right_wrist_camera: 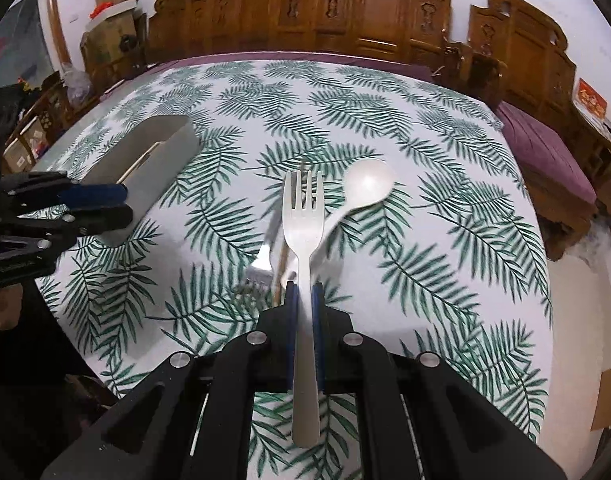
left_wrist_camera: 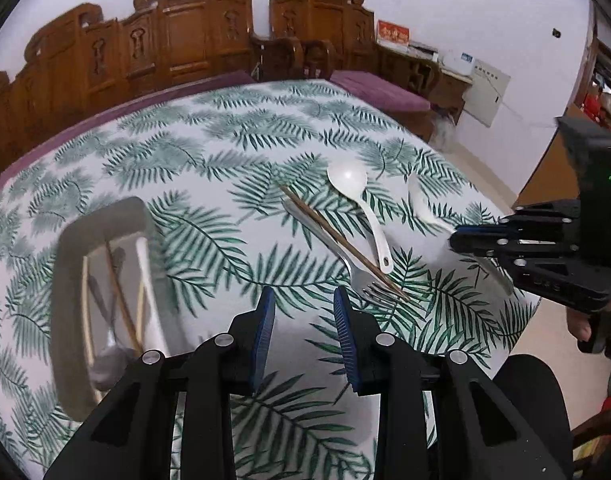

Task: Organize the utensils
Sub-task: 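Grasp another metal fork with the left gripper while the right gripper holds its fork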

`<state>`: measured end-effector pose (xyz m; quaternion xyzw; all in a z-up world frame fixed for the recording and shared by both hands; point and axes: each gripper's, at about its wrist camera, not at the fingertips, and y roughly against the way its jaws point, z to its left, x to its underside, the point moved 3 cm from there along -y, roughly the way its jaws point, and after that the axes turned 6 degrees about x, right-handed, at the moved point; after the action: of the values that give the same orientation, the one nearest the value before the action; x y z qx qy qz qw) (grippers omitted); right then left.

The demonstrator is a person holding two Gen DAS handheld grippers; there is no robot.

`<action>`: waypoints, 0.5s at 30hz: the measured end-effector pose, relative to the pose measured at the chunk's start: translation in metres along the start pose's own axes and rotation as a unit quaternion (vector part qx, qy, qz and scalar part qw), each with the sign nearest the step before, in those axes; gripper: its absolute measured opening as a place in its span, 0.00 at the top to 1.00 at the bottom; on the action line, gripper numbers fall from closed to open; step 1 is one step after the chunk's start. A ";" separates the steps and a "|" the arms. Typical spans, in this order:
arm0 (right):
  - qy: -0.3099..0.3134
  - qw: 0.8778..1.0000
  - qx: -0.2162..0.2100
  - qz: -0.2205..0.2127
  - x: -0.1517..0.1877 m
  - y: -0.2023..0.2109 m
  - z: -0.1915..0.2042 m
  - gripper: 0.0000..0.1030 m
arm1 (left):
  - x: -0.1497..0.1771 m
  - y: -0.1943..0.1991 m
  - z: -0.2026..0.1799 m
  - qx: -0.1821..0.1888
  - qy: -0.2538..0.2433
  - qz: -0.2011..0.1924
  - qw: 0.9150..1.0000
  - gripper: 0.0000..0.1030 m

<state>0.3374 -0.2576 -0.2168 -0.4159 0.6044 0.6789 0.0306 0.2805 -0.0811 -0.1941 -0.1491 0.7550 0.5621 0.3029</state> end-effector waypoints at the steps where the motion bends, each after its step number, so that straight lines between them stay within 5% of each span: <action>1: -0.003 1.000 -0.001 0.000 0.002 0.001 -0.002 0.92 | -0.001 -0.008 -0.002 0.001 0.001 0.007 1.000 0.72; 15: -0.049 0.999 -0.017 -0.011 0.008 0.009 -0.030 0.92 | -0.024 -0.092 -0.018 -0.017 0.010 0.069 0.997 0.73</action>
<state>0.3427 -0.2893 -0.2121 -0.3891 0.5856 0.7085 0.0603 0.3459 -0.1305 -0.2458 -0.1075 0.7568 0.5928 0.2536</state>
